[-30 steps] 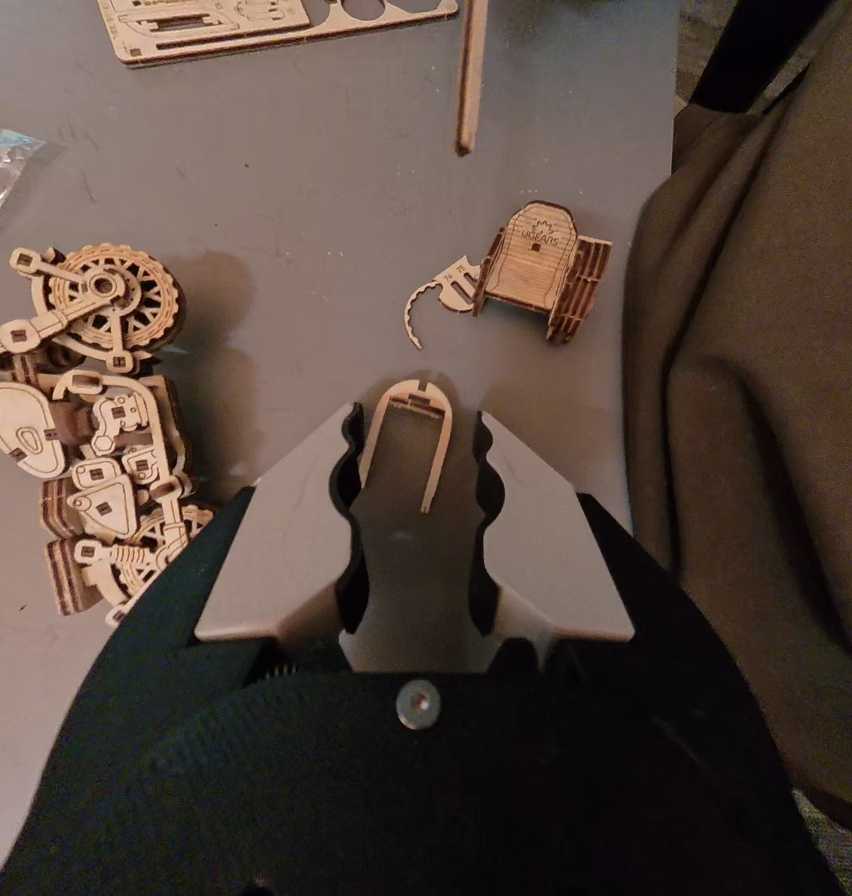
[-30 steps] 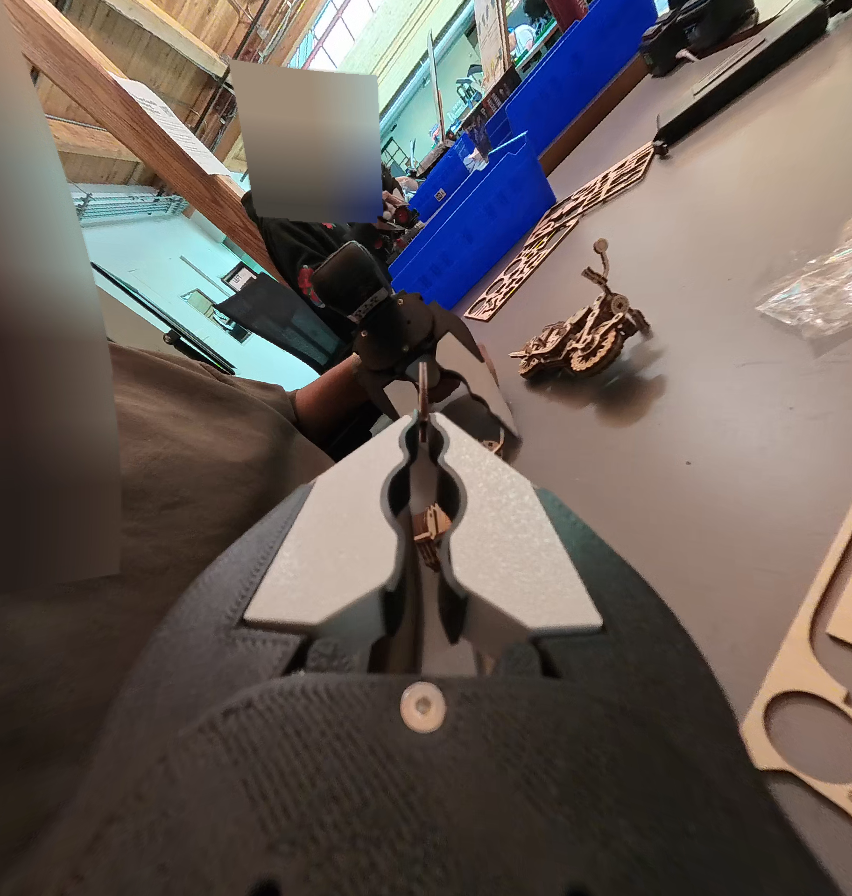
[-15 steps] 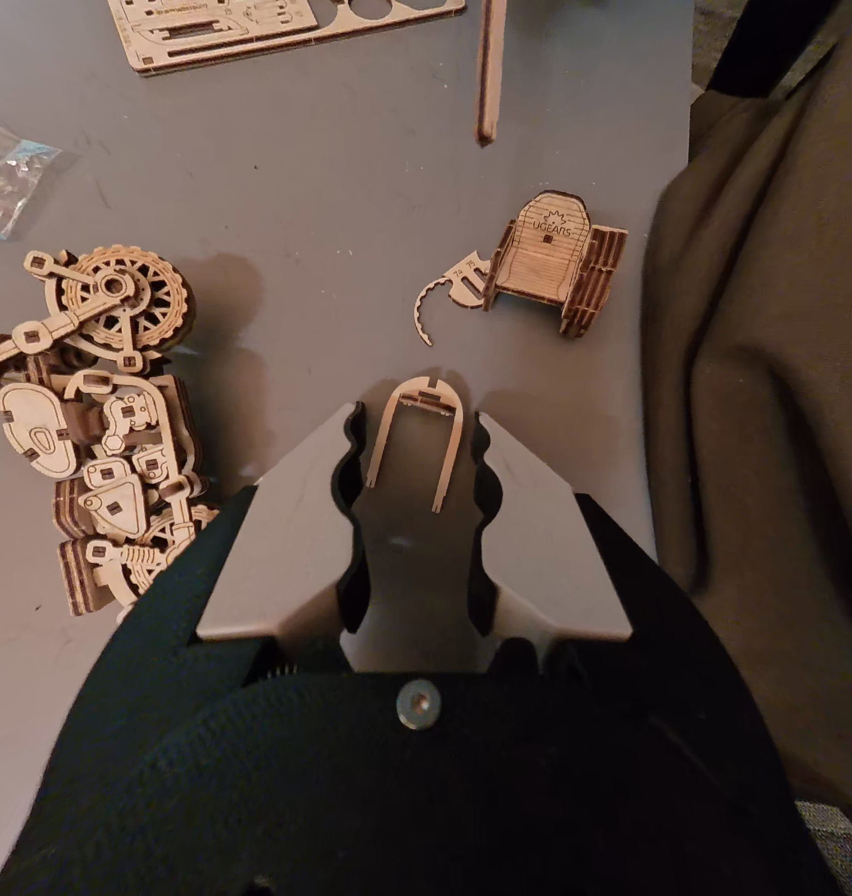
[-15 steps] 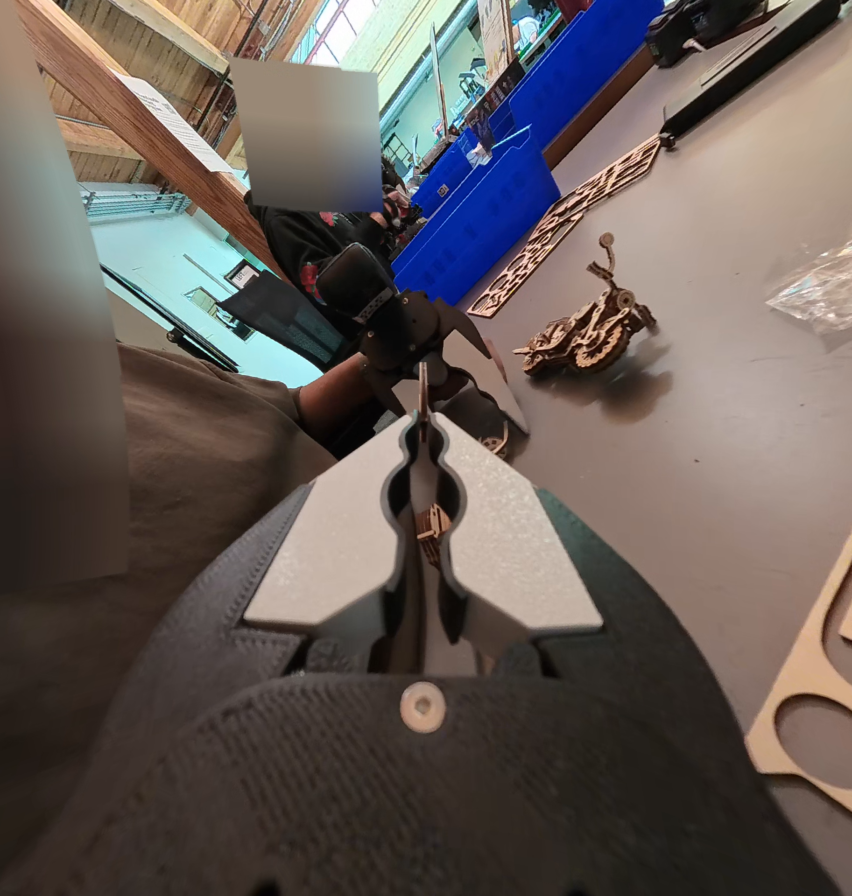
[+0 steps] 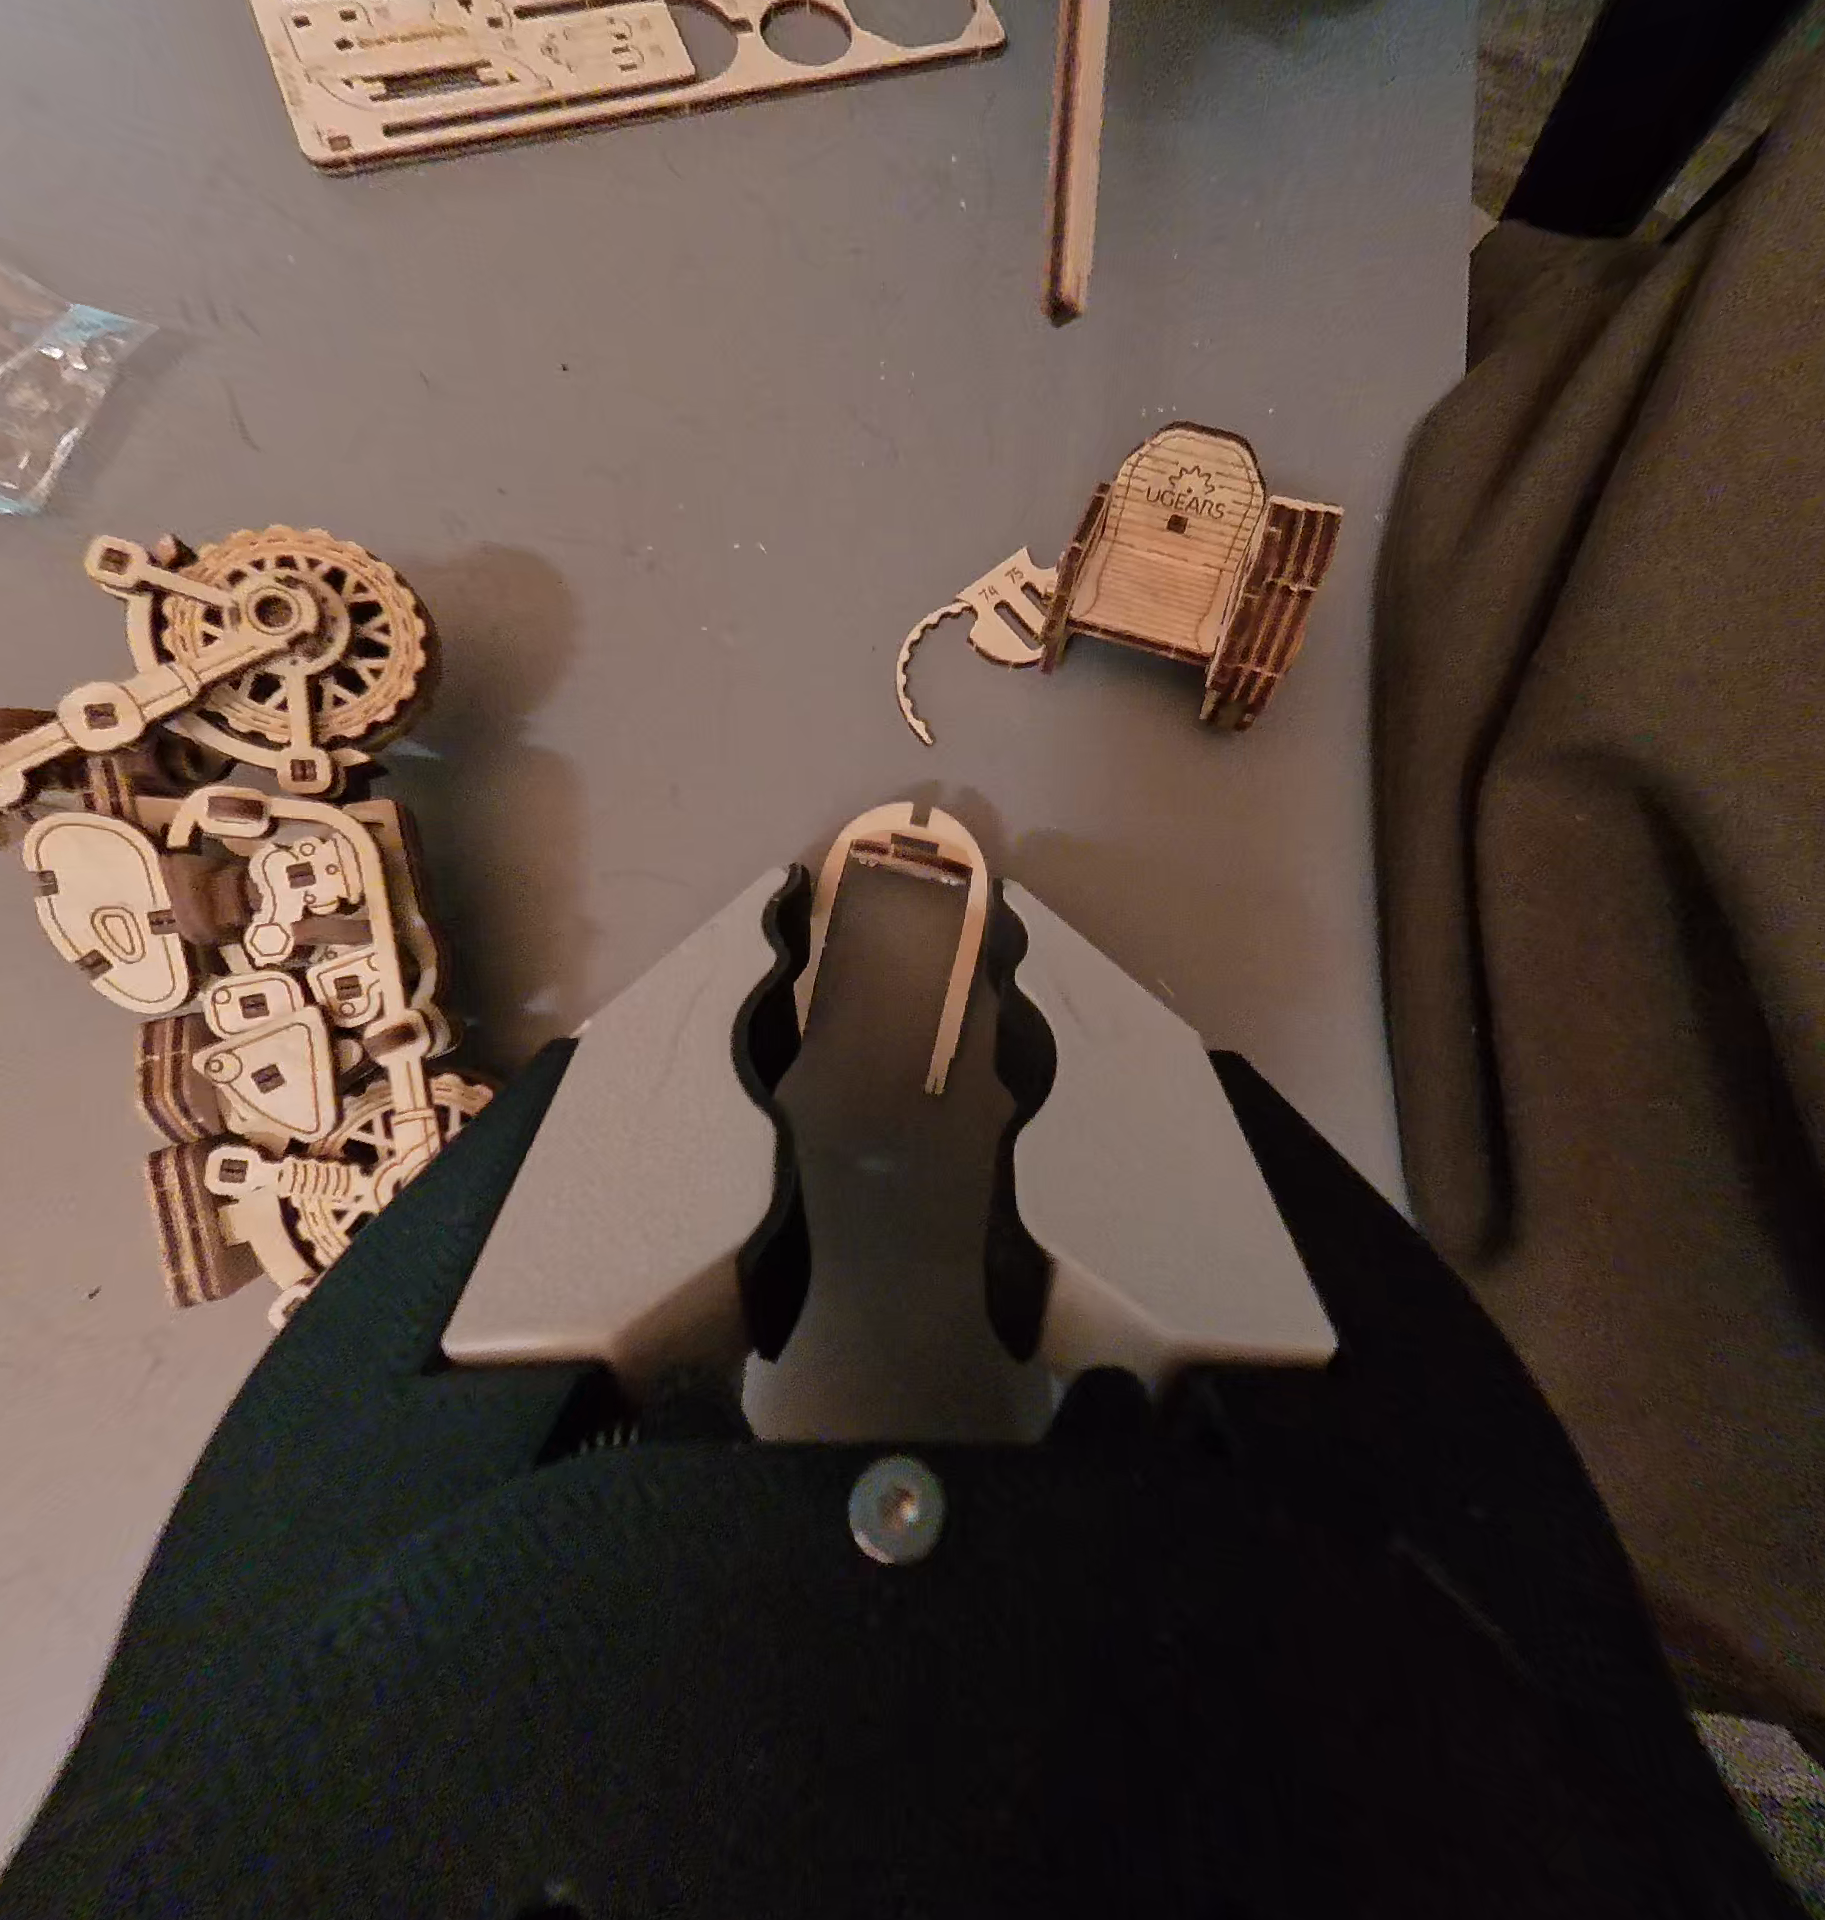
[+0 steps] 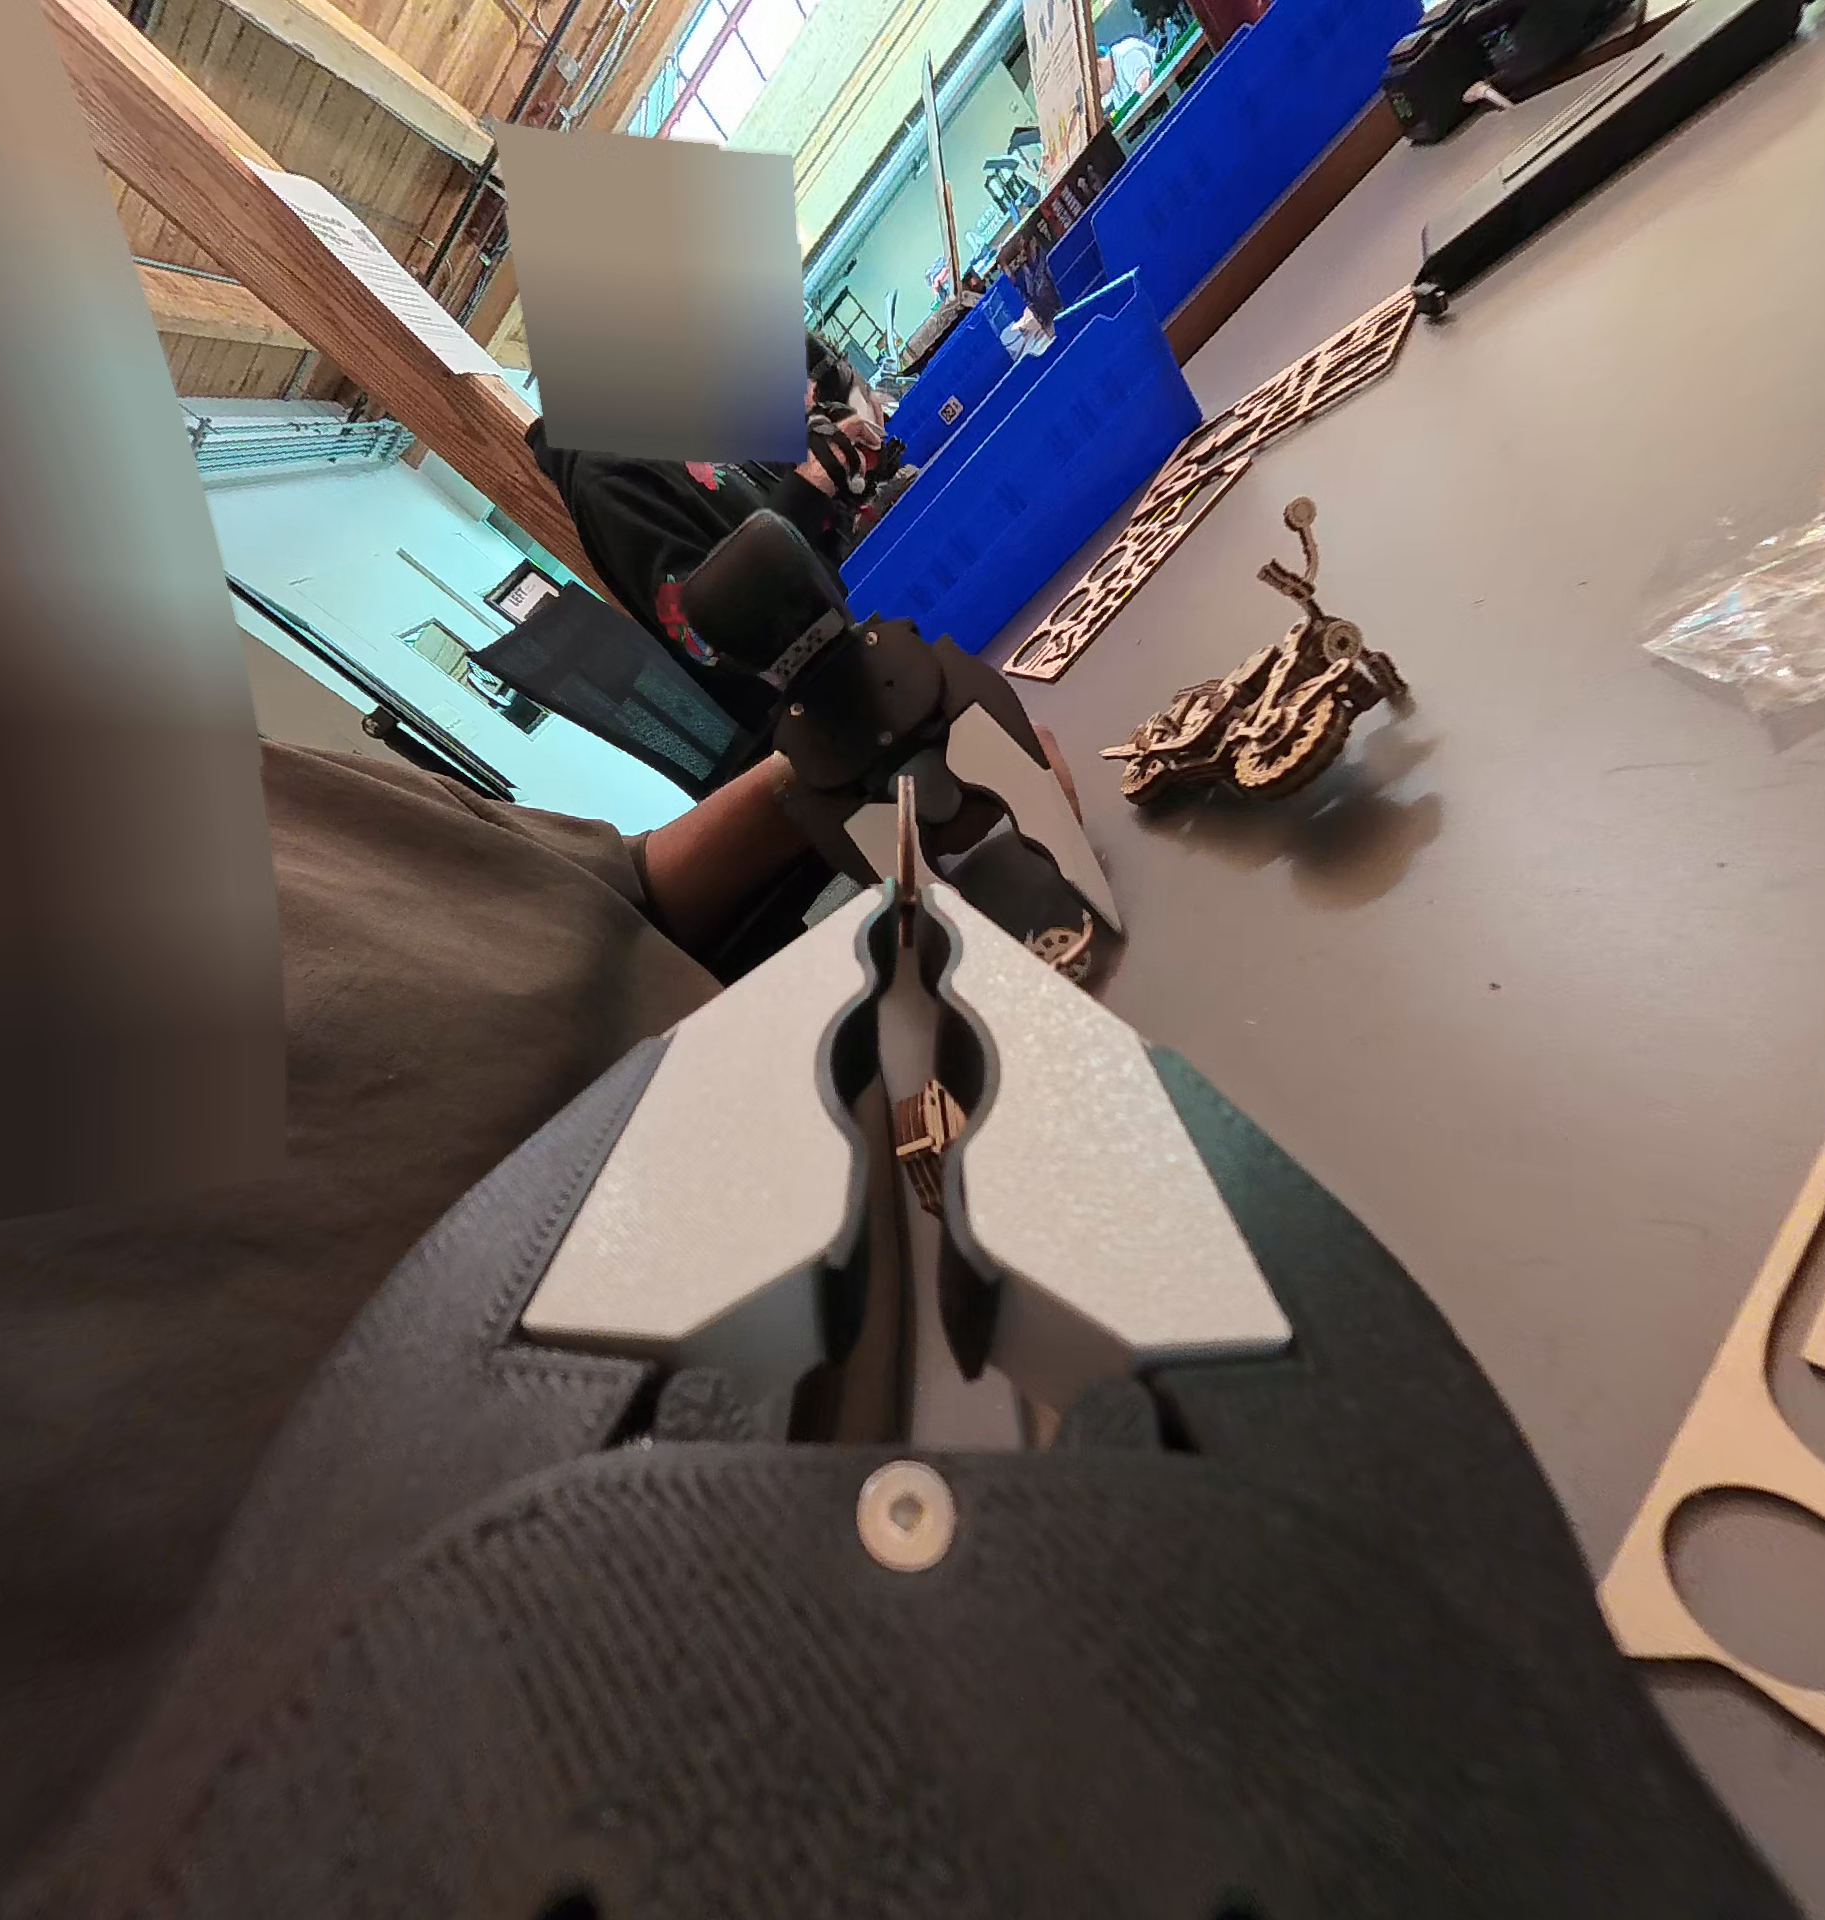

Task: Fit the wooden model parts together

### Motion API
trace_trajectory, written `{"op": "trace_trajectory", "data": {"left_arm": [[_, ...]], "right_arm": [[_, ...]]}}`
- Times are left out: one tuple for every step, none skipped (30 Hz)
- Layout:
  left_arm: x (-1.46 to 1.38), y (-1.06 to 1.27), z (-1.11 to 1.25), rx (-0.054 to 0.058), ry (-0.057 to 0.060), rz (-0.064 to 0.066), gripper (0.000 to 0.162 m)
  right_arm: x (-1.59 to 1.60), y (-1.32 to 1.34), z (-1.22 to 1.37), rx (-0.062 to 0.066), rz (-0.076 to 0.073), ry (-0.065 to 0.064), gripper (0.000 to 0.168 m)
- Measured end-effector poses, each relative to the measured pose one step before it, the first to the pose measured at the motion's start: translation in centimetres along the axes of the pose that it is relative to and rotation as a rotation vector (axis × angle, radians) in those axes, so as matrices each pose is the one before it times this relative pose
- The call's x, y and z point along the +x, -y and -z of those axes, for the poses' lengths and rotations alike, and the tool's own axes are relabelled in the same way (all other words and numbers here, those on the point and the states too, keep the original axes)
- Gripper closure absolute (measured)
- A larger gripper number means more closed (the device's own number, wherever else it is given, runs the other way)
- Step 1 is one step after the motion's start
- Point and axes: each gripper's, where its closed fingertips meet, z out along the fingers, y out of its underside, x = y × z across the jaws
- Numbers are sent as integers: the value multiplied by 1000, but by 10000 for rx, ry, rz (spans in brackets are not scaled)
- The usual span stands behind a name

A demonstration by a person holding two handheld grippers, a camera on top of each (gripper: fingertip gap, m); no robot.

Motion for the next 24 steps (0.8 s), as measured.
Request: {"op": "trace_trajectory", "data": {"left_arm": [[-63, 100, 74, 67, 1, 42, 129], [-83, 79, 83, 65, 5, 37, 129], [-96, 73, 89, 66, 10, 28, 129], [-95, 94, 90, 74, 14, 37, 129], [-98, 135, 116, 94, 2, 77, 129], [-67, 171, 119, 114, -26, 119, 129], [-39, 217, 141, 136, -52, 131, 129], [-15, 218, 153, 149, -61, 117, 129], [-36, 218, 156, 145, -45, 103, 130], [-57, 228, 146, 146, -21, 89, 130], [-49, 207, 142, 138, -11, 67, 130], [-24, 210, 130, 131, -21, 52, 130], [35, 186, 96, 117, -49, 58, 130], [22, 149, 81, 93, -57, 71, 129], [14, 122, 60, 80, -38, 58, 130], [-21, 80, 41, 52, -9, 27, 130], [-53, 52, 32, 31, 17, 8, 130], [3, 58, 21, 33, -13, 13, 130], [30, 44, 9, 34, -29, 26, 130], [4, 35, -5, 23, -19, 24, 129], [-25, -11, -10, 0, 5, 9, 130], [-19, -15, -22, -8, 7, -8, 129], [5, 19, -15, 9, -6, -7, 130], [13, 35, -14, 22, -20, 7, 130]], "right_arm": [[-1, -2, -3, 4, -8, 2, 168], [11, 0, 4, 4, -9, 4, 168], [7, 5, 6, 3, -8, 2, 168], [4, 10, -3, 2, -4, 0, 168], [2, 1, 10, 0, -2, -2, 168], [7, 1, 10, 0, 1, -4, 168], [19, 12, 16, 2, 1, -6, 168], [7, 13, 14, 8, -1, -3, 168], [-1, 20, 21, 12, -6, 1, 168], [3, 16, 10, 10, -10, 5, 168], [1, 12, 12, 7, -11, 6, 168], [-5, -1, -4, 5, -8, 5, 168], [9, 0, -3, 0, -3, 3, 168], [-2, -9, -16, -5, 0, -1, 168], [2, -9, -6, -6, -1, -3, 168], [19, -12, 0, -3, -5, -1, 168], [4, -4, -11, -2, -9, 1, 168], [15, -7, 8, -1, -10, 1, 168], [18, -6, -3, 1, -9, -2, 168], [27, 5, 3, 3, -10, -3, 168], [16, -1, 5, 4, -12, -1, 168], [29, 0, 2, 4, -13, -1, 168], [32, 0, 13, 3, -14, -3, 168], [40, -7, 2, 4, -16, -5, 168]]}}
